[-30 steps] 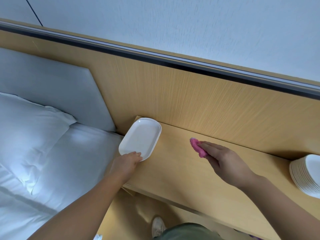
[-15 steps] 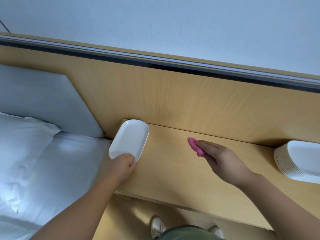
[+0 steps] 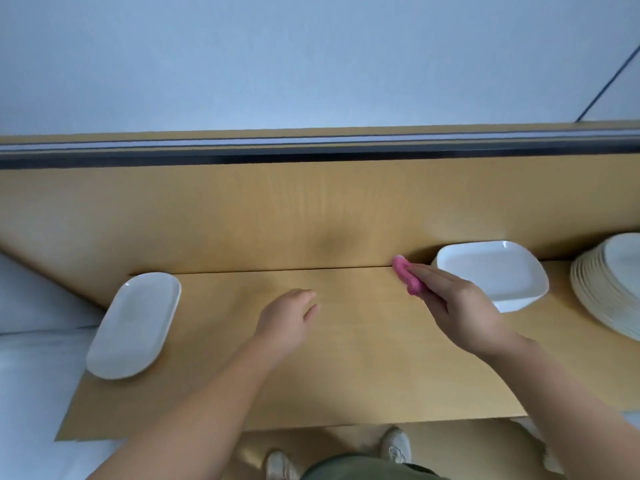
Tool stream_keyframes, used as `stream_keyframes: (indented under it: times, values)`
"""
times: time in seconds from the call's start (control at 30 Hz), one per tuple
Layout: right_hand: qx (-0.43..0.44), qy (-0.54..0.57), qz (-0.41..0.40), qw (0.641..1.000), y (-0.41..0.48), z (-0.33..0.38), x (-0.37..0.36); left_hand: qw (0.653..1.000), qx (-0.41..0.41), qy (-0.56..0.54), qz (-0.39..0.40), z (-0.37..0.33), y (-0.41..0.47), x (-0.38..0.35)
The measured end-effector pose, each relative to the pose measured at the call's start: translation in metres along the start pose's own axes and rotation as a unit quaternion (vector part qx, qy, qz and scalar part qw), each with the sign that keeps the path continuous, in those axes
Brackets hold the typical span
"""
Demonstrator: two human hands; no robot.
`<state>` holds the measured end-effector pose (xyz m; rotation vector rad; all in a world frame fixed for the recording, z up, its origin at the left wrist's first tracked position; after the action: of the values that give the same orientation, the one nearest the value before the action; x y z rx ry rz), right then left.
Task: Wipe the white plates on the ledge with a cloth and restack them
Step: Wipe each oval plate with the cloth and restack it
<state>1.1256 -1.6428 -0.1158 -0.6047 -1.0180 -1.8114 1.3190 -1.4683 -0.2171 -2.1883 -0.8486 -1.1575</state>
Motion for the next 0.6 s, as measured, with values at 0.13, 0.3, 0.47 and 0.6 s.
stream_keyframes:
  times: [0.13, 0.3, 0.47, 0.6]
  values:
    - [-0.054, -0.01, -0.023, 0.998, -0.036, -0.046, 0.053, 0.999, -0.027, -0.036, 0.015, -0.085, 0.016, -0.039]
    - [-0.096, -0.006, -0.035, 0.995, -0.074, -0.093, 0.096, 0.996, -0.015, -0.066, 0.065, -0.157, 0.029, -0.087]
    - [-0.098, 0.004, -0.033, 0.995, -0.089, -0.122, 0.119, 0.995, 0.0, -0.072, 0.071, -0.203, 0.042, -0.111]
    - [-0.097, -0.006, -0.038, 0.995, -0.095, -0.137, 0.132, 0.993, 0.043, -0.079, 0.076, -0.222, 0.058, -0.126]
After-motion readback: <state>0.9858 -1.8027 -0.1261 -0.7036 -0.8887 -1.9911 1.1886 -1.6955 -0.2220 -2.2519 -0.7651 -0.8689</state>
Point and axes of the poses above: each hand's wrist, its own y-axis towards the middle knuckle, its own x-axis out of the back of the hand, z = x × y, the point moved 5 cm from there along y, towards the middle knuckle, and after that the axes turned 9 degrees about x, right-handed, at the moved point
